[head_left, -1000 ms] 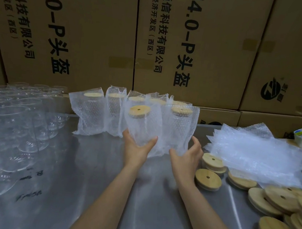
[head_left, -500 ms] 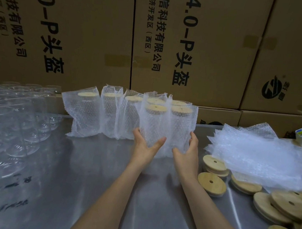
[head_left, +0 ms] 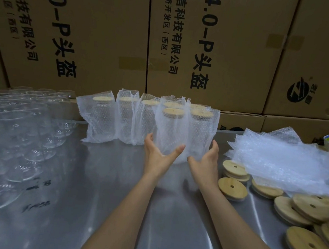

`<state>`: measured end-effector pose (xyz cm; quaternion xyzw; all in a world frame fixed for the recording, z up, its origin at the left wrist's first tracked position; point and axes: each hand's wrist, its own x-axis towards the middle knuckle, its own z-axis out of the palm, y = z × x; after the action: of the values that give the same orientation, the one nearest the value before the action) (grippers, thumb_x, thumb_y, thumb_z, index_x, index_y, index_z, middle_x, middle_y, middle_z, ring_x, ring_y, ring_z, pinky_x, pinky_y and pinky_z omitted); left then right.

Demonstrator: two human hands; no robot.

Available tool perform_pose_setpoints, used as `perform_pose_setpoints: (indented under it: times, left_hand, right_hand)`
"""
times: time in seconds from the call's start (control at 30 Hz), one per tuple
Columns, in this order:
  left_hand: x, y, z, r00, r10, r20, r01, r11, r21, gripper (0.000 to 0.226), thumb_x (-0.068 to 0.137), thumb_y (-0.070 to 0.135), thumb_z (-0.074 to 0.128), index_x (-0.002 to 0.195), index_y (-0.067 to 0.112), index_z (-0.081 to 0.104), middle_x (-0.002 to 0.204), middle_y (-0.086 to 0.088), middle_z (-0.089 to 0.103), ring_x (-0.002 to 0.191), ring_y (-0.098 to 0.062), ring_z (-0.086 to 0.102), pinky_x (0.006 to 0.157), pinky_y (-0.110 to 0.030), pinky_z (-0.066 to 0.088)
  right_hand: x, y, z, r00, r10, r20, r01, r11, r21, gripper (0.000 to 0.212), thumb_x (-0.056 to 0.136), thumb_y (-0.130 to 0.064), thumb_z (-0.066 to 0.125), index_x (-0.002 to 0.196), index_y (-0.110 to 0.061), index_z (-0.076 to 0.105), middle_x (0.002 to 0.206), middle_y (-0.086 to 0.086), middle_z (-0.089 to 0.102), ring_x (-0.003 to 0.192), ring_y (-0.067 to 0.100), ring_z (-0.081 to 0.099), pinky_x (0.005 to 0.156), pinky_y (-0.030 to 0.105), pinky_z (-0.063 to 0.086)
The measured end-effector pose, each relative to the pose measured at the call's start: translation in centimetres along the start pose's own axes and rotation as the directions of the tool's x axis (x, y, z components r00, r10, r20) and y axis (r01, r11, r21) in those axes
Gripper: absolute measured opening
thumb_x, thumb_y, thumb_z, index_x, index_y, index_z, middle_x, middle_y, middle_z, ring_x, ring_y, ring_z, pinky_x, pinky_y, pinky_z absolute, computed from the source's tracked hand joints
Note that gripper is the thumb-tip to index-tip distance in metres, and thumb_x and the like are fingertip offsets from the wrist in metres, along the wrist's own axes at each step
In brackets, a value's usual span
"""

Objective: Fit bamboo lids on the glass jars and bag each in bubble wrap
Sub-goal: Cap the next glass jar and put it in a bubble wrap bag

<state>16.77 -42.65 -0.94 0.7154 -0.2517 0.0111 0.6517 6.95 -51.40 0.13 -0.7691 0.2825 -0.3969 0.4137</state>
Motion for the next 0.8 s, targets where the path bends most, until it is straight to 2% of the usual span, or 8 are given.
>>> perform_pose_setpoints:
  times: [0.1, 0.17, 0.4, 0.47, 0.53, 0.6, 0.7, 0.8]
  left_hand:
    - [-1.7, 0.3, -0.7, 1.0, 0.001, -0.016, -0.002, 1.0, -0.007, 0.117, 0.058, 0.067, 0.077, 0.144, 0.017, 0.016, 0.147, -0.003, 0.026, 0.135, -0.019, 0.03, 0.111, -0.031, 0.031]
    - [-3.1, 0.4, -1.3, 0.999, 0.01, -0.051, -0.009, 1.0, 0.011, 0.103, 0.066, 0.055, 0.08, 0.141, 0.013, 0.022, 0.137, -0.003, 0.033, 0.129, -0.017, 0.036, 0.104, -0.025, 0.032]
    - [-9.2, 2.1, -4.2, 0.991, 0.019, -0.13, -0.009, 0.997, 0.078, 0.059, 0.08, 0.045, 0.073, 0.12, 0.011, 0.047, 0.116, 0.001, 0.048, 0.112, -0.015, 0.049, 0.091, -0.017, 0.033]
    - [-10.9, 2.5, -5.2, 0.992, 0.021, -0.127, -0.008, 0.995, 0.098, 0.046, 0.084, 0.04, 0.07, 0.114, 0.009, 0.053, 0.114, -0.002, 0.054, 0.109, -0.018, 0.052, 0.091, -0.019, 0.036]
    - [-12.6, 3.0, -6.1, 0.993, 0.025, -0.112, -0.013, 0.995, 0.101, 0.035, 0.087, 0.033, 0.069, 0.108, 0.007, 0.058, 0.112, -0.006, 0.059, 0.107, -0.019, 0.055, 0.093, -0.02, 0.037]
    - [-14.3, 3.7, -7.0, 0.996, 0.034, -0.078, -0.027, 0.996, 0.086, 0.025, 0.089, 0.025, 0.068, 0.104, 0.006, 0.06, 0.109, -0.009, 0.061, 0.106, -0.02, 0.057, 0.09, -0.017, 0.037]
    - [-16.7, 4.5, -8.7, 0.997, 0.074, -0.006, -0.073, 0.989, 0.13, 0.017, 0.089, 0.016, 0.067, 0.102, 0.005, 0.063, 0.104, -0.006, 0.06, 0.105, -0.021, 0.058, 0.087, -0.014, 0.037]
    - [-18.6, 4.8, -11.3, 0.979, 0.181, 0.093, -0.203, 0.912, 0.357, 0.024, 0.089, 0.021, 0.065, 0.108, 0.008, 0.062, 0.109, -0.005, 0.058, 0.108, -0.02, 0.054, 0.095, -0.023, 0.036]
  right_hand:
    - [-1.4, -0.3, -0.7, 0.999, -0.006, 0.034, 0.006, 1.0, -0.003, 0.085, 0.085, -0.017, 0.066, 0.151, -0.011, 0.015, 0.154, 0.008, 0.027, 0.139, 0.025, 0.032, 0.11, 0.044, 0.036]
    - [-2.6, -0.5, -1.4, 0.998, 0.007, 0.063, -0.007, 1.0, 0.004, 0.082, 0.085, -0.016, 0.066, 0.15, -0.009, 0.017, 0.152, 0.01, 0.031, 0.138, 0.027, 0.036, 0.109, 0.046, 0.037]
    - [-7.5, -1.3, -3.8, 0.993, 0.078, 0.092, -0.075, 0.997, -0.031, 0.065, 0.086, -0.012, 0.063, 0.142, -0.007, 0.03, 0.144, 0.011, 0.042, 0.129, 0.029, 0.045, 0.102, 0.038, 0.039]
    - [-9.0, -1.4, -4.5, 0.987, 0.097, 0.126, -0.093, 0.995, -0.042, 0.048, 0.088, -0.013, 0.061, 0.133, -0.011, 0.042, 0.134, 0.008, 0.052, 0.121, 0.026, 0.052, 0.097, 0.034, 0.041]
    - [-10.4, -1.5, -5.3, 0.98, 0.101, 0.174, -0.085, 0.992, -0.098, 0.026, 0.089, -0.015, 0.058, 0.115, -0.019, 0.057, 0.118, 0.004, 0.063, 0.11, 0.023, 0.059, 0.094, 0.036, 0.045]
    - [-11.7, -1.8, -6.0, 0.971, 0.087, 0.222, -0.053, 0.987, -0.153, 0.014, 0.089, -0.016, 0.058, 0.096, -0.026, 0.064, 0.102, -0.002, 0.069, 0.097, 0.019, 0.063, 0.087, 0.036, 0.049]
    - [-13.6, -2.4, -7.1, 0.965, 0.057, 0.256, -0.004, 0.979, -0.204, 0.018, 0.087, -0.015, 0.06, 0.082, -0.031, 0.066, 0.09, -0.005, 0.07, 0.091, 0.016, 0.064, 0.079, 0.031, 0.048]
    - [-15.3, -2.4, -8.1, 0.962, 0.043, 0.27, 0.023, 0.971, -0.236, 0.021, 0.088, -0.016, 0.06, 0.077, -0.033, 0.065, 0.089, -0.007, 0.069, 0.088, 0.014, 0.062, 0.073, 0.028, 0.043]
